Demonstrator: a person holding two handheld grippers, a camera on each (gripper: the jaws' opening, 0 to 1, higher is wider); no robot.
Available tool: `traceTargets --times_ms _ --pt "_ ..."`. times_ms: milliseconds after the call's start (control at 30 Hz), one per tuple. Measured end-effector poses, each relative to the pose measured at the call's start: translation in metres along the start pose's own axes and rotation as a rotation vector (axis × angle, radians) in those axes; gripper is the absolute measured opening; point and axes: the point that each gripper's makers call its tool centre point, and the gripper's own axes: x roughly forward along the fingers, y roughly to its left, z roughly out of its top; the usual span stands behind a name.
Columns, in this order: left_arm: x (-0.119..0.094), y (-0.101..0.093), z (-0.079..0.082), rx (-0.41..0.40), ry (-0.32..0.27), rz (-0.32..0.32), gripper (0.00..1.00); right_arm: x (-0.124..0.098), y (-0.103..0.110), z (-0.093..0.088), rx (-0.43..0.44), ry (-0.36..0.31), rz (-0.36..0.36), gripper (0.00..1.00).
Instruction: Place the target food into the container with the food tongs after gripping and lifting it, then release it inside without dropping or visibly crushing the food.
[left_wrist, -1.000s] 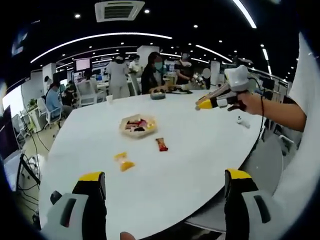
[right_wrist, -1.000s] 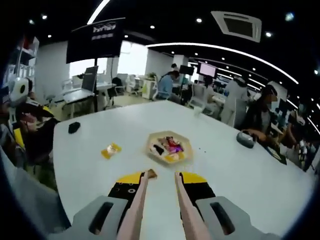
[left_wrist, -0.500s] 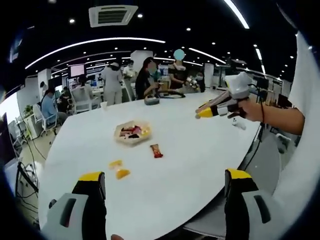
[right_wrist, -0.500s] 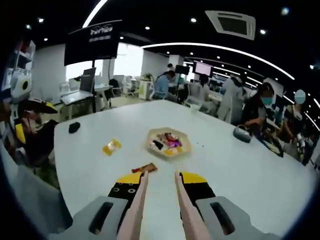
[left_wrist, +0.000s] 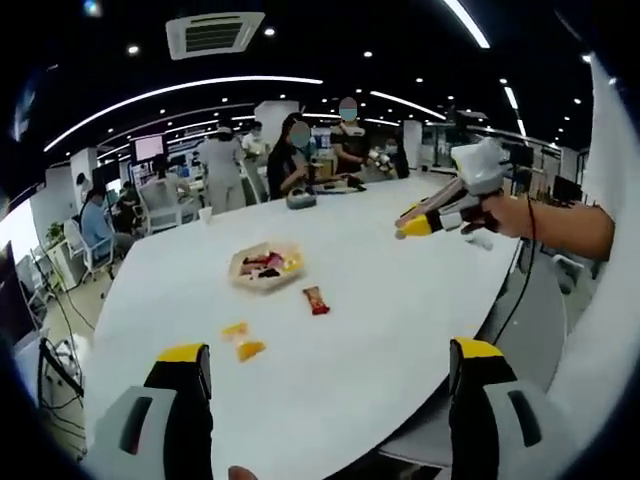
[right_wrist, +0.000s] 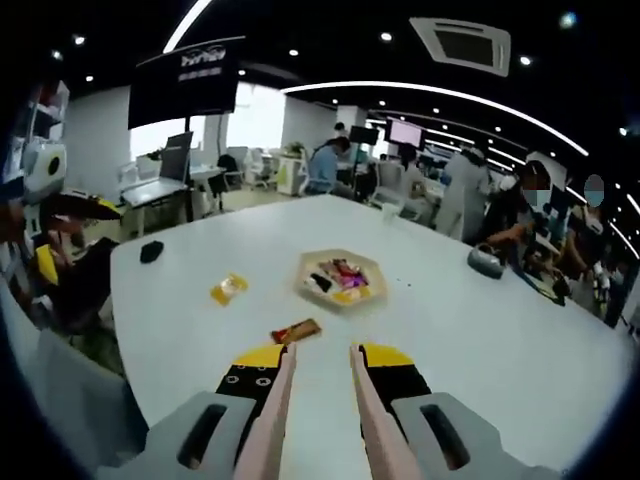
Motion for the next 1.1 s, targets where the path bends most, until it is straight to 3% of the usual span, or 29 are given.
traceTargets --times_ms 133,233,333,400,700,867,1100 --pt "0.005 0.006 -0.001 -0.002 0.002 -0.019 1.00 0.000 0.005 -0.001 0.004 0.008 -0.004 0.27" --pt "0.013 0.017 0.003 0.018 -0.003 -0.061 0.99 0.007 0.016 -0.004 0.012 0.062 -0.009 0.27" --pt "0.016 0.022 0.004 0.024 -0.002 -0.089 0.98 0.010 0.020 0.002 0.025 0.054 -0.012 0.27" --pt "0.017 0.030 0.007 0.034 -0.026 -0.112 0.96 0.016 0.022 0.006 0.019 0.065 -0.031 0.27" --pt "0.017 0.075 0.007 0.015 -0.022 -0.146 0.99 0.038 0.031 0.021 0.074 0.063 -0.095 0.27" --pt "0.018 0.099 0.011 0.032 -0.074 -0.173 0.99 0.048 0.041 0.021 0.115 0.070 -0.147 0.27" --pt "0.026 0.110 -0.002 0.060 -0.013 -0.214 0.99 0.063 0.049 0.014 0.178 0.099 -0.203 0.27"
